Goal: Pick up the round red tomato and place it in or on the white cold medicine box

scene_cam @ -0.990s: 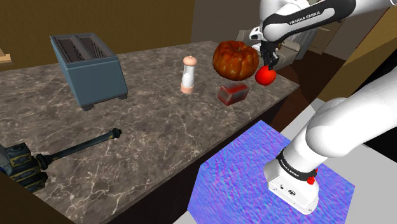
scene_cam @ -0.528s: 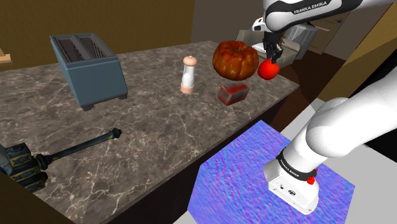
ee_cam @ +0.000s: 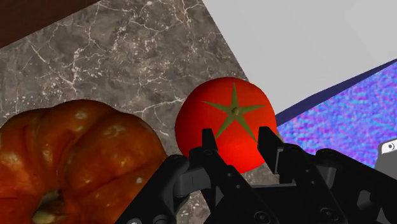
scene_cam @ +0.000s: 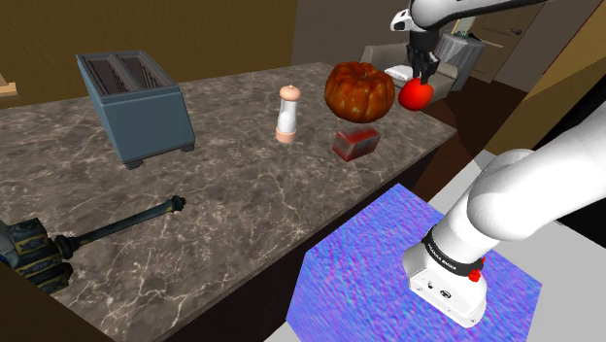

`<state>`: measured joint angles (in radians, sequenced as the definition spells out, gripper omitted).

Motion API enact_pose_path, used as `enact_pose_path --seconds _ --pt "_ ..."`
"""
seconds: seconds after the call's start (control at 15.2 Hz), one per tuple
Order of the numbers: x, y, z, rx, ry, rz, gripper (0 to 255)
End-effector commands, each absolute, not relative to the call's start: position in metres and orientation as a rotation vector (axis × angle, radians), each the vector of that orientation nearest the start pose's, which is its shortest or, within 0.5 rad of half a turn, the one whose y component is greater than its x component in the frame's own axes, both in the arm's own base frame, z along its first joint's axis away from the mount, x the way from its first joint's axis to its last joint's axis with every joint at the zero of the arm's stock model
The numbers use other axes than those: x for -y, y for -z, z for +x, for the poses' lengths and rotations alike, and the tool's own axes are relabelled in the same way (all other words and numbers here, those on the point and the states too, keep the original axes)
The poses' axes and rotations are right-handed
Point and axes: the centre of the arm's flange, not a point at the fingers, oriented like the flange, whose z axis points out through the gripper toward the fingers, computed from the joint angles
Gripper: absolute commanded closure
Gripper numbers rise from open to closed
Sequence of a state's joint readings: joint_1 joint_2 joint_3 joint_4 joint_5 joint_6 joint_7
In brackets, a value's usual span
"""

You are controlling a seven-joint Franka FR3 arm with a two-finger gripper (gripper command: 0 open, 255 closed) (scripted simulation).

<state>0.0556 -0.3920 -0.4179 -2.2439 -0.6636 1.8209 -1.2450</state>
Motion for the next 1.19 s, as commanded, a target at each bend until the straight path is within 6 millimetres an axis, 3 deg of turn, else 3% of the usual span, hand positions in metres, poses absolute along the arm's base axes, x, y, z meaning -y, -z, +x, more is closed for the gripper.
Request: enact_pose_path --seconds 0.0,1.12 --pt "0.220 -0.522 0.391 1.772 -0.645 -2.886 255" --pt "0.010 -0.583 0.443 1.772 -0.645 -2.886 255"
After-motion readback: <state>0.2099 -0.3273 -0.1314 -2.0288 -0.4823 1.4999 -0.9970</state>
